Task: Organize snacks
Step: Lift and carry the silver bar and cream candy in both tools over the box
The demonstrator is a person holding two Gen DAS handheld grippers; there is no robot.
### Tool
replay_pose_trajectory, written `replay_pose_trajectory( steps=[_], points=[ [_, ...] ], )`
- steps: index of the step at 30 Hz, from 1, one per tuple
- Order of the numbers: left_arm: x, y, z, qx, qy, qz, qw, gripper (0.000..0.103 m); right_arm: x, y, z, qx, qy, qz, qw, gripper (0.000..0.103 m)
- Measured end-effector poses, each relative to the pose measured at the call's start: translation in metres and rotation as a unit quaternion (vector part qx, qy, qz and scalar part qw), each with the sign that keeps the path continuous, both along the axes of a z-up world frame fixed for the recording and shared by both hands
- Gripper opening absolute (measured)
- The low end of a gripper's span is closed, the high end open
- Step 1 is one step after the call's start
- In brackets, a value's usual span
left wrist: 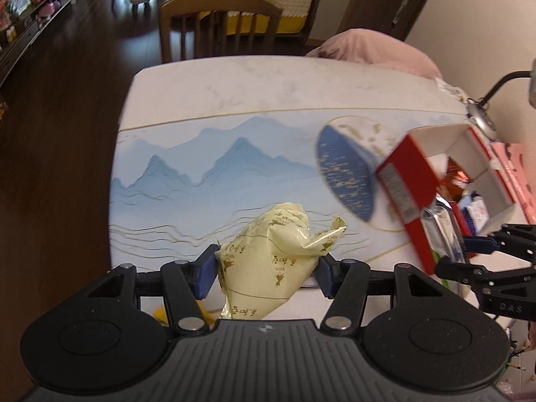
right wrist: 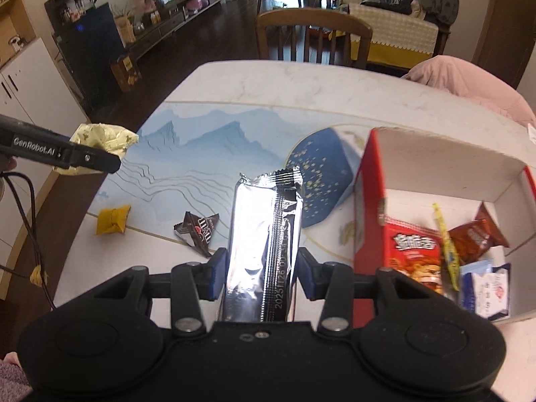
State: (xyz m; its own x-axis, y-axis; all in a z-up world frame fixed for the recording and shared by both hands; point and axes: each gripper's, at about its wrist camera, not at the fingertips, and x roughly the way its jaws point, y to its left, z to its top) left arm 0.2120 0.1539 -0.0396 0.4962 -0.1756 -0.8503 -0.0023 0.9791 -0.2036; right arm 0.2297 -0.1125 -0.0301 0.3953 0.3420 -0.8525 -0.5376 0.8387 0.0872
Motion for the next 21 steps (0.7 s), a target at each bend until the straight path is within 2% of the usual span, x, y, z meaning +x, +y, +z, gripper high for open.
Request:
replay_pose_trajectory(
  steps=[11,21],
  points=[
    [-0.004,-0.088,0.048,-0.009,-0.033,-0.039,0.9987,0.058,0.004,-0.059,0.032,0.022,-0.031,-0.008,0.999,0.043],
    [0.013,-0.184,0.050,-0.005,-0.028,-0.060,0.9978,0.058,0.023,-0.131,0.034,0.027,-0.039,-0.019,0.999,0.043]
  ],
)
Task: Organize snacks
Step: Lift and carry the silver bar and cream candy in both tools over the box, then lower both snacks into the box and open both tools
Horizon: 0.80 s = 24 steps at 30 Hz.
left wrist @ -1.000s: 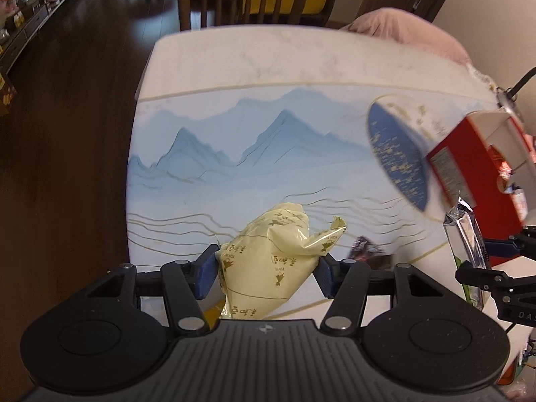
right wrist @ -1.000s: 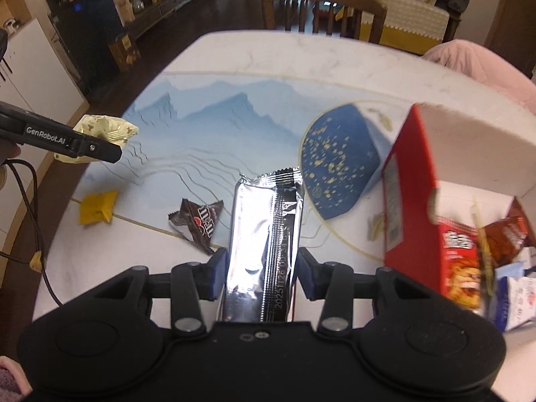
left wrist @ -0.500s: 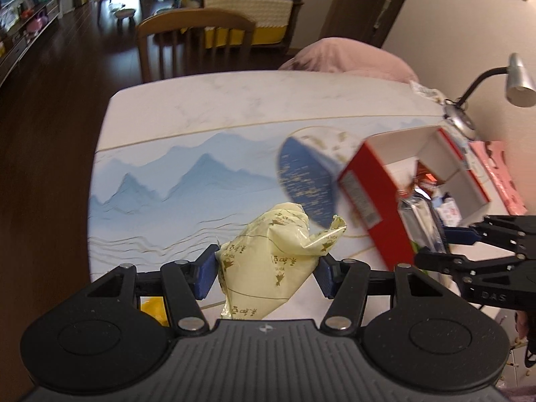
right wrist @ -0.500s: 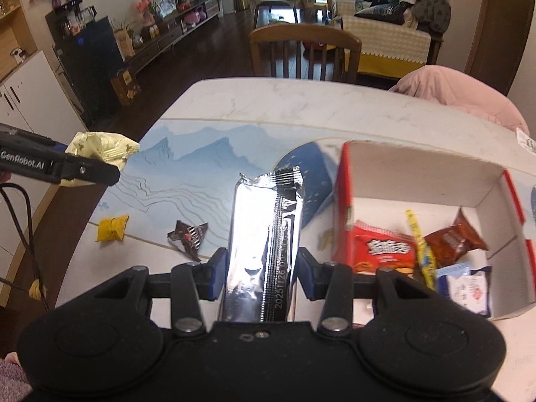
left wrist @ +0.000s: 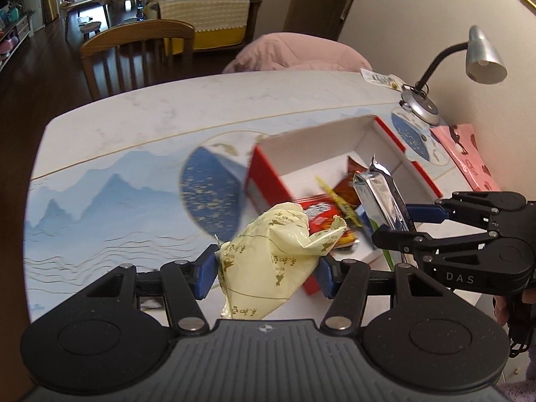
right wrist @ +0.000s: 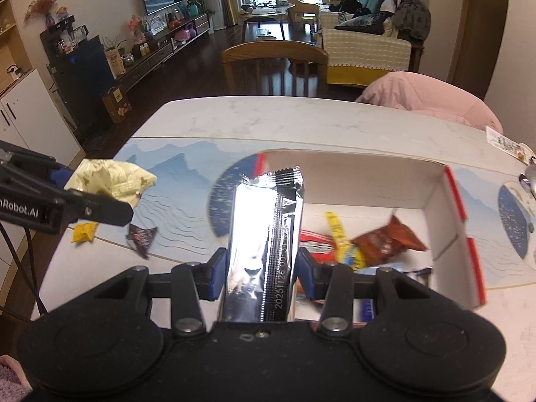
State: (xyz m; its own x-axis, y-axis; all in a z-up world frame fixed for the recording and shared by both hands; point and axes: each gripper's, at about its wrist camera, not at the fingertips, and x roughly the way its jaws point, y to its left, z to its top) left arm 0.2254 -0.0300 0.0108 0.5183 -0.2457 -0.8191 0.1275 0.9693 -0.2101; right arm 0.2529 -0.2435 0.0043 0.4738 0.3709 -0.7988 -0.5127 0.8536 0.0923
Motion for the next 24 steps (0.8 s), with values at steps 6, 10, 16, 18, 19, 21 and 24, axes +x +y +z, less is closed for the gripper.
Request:
replay_pose_trajectory(
  steps=[6,10,16,18,19,21,24],
  points=[
    [0.019,-0.048,-0.010,0.004,0.015,0.003,0.9999,0.058,0.016,-0.044,-0.009,0.000,0.003,-0.014,1.000,0.043],
    [0.036,-0.076,-0.020,0.010,0.027,0.005,0.9996,0.058,0.032,-0.070,-0.016,-0.003,0.005,-0.029,1.000,0.043],
    [0.066,-0.111,-0.039,0.027,0.047,0.006,0.9985,0.058,0.061,-0.100,-0.029,-0.012,0.013,-0.042,0.999,0.043],
    [0.076,-0.120,-0.046,0.037,0.054,0.007,0.9978,0.059,0.072,-0.106,-0.035,-0.014,0.022,-0.041,0.999,0.043],
    [0.080,-0.124,-0.050,0.041,0.058,0.007,0.9974,0.059,0.077,-0.106,-0.038,-0.014,0.025,-0.041,0.999,0.043],
    [0.089,-0.133,-0.058,0.052,0.065,0.005,0.9965,0.059,0.086,-0.108,-0.044,-0.017,0.029,-0.038,0.999,0.043],
    [0.100,-0.141,-0.067,0.063,0.074,0.004,0.9953,0.059,0.096,-0.107,-0.054,-0.023,0.033,-0.036,0.999,0.043]
  ],
)
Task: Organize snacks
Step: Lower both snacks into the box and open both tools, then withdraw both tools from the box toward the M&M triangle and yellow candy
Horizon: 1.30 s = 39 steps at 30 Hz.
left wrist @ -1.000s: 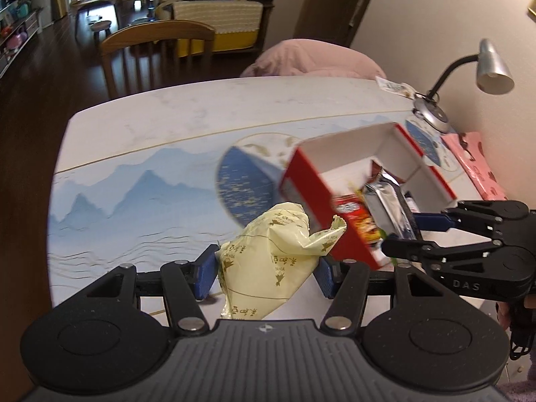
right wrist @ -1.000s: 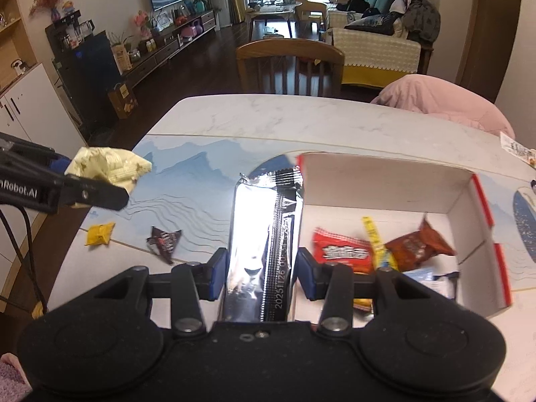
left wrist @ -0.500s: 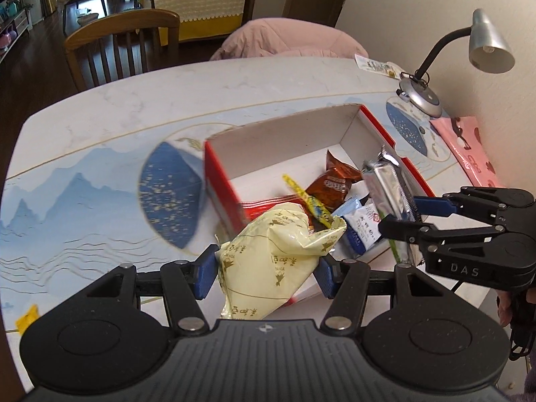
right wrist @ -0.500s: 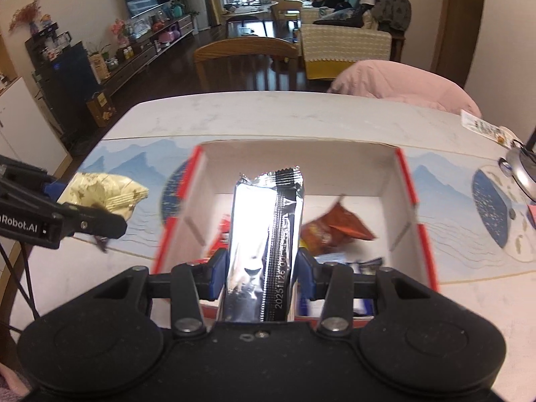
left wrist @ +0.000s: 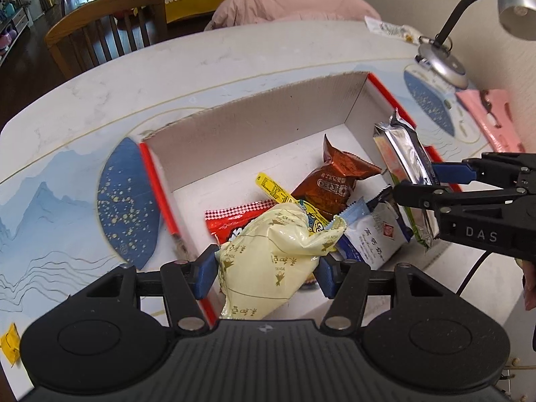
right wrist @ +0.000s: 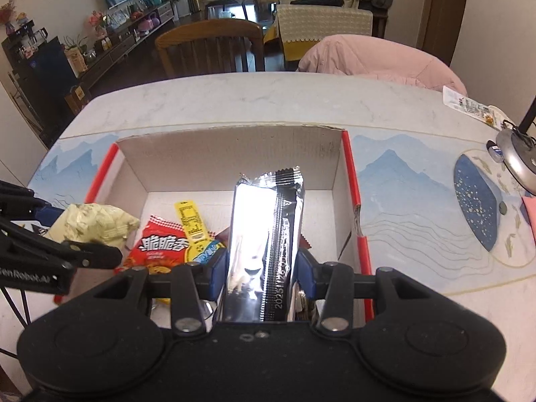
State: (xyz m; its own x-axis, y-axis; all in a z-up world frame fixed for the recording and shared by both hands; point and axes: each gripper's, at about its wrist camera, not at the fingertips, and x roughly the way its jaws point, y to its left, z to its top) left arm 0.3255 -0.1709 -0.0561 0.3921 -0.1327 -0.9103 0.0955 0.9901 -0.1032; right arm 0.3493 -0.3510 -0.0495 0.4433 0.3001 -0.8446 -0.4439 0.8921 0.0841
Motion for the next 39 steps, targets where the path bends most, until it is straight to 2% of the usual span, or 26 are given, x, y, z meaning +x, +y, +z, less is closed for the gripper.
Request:
replay_pose_trajectory(
  steps=[16,27,30,39],
  points=[
    [0.023,-0.031,-0.045,0.040,0.047,-0.028,0.9977,0.059,0.007,0.006,-0.042,-0.031,0.035,0.028,0.999,0.043],
    [0.023,-0.023,-0.046,0.013,0.056,-0.020,0.9981,0.061,0.004,0.002,-0.033,-0.022,0.036,0.016,0.999,0.044],
    [0.020,-0.020,-0.041,0.002,0.049,-0.016,0.9987,0.065,0.001,0.000,-0.028,-0.019,0.031,0.012,0.999,0.046],
    [-0.001,-0.004,-0.014,-0.028,0.016,-0.008,0.9995,0.065,-0.017,0.005,0.001,-0.001,0.004,0.019,1.000,0.053]
  ],
)
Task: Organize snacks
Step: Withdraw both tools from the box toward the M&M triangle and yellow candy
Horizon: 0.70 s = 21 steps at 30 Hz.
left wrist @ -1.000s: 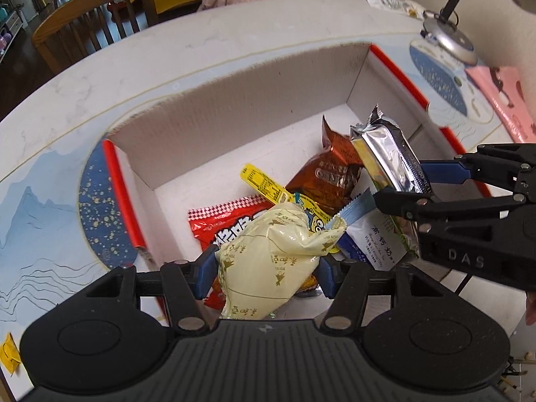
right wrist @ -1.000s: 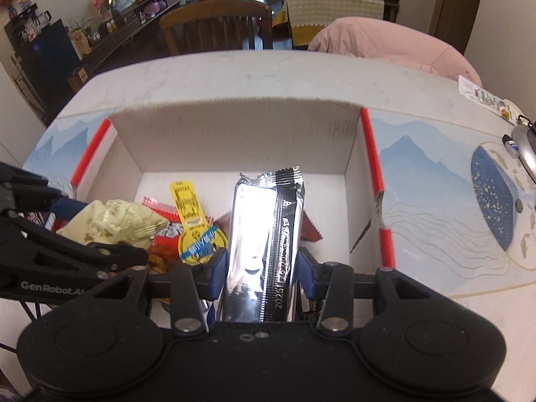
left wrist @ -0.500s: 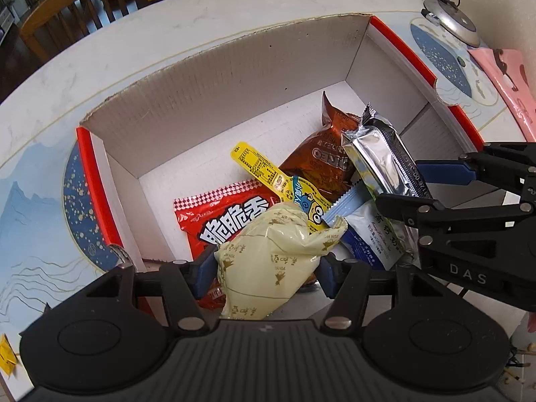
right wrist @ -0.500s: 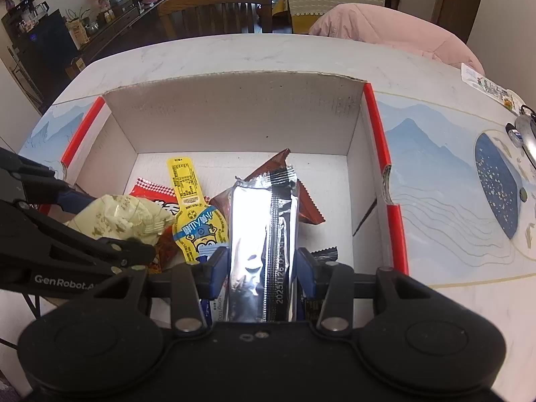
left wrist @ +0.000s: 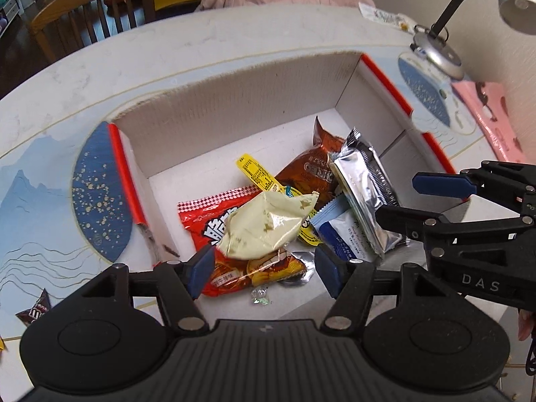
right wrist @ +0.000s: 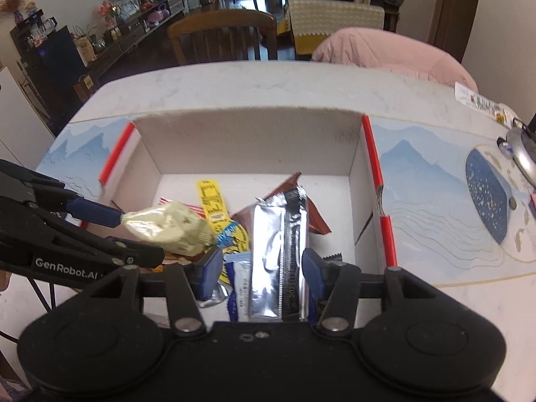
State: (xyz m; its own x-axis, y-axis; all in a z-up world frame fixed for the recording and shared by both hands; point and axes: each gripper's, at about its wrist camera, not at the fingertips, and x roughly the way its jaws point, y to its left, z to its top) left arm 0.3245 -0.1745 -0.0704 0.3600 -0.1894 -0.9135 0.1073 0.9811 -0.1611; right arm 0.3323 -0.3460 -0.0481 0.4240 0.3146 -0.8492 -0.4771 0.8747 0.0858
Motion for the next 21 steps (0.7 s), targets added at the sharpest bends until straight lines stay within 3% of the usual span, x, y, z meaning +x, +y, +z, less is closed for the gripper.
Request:
replay_pose_trajectory(
  steps=[15,21],
  points=[
    [-0.047,0.056,0.051,-0.020,-0.075,0.027,0.9967,0.065,-0.038,0.042,0.045,0.030,-0.043,0.030,0.998,0.061],
    [-0.071,0.091,0.063,-0.019,-0.101,0.041,0.9939,0.071,-0.053,0.072,0.055,0.041,-0.048,0.048,0.997,0.064]
  ],
)
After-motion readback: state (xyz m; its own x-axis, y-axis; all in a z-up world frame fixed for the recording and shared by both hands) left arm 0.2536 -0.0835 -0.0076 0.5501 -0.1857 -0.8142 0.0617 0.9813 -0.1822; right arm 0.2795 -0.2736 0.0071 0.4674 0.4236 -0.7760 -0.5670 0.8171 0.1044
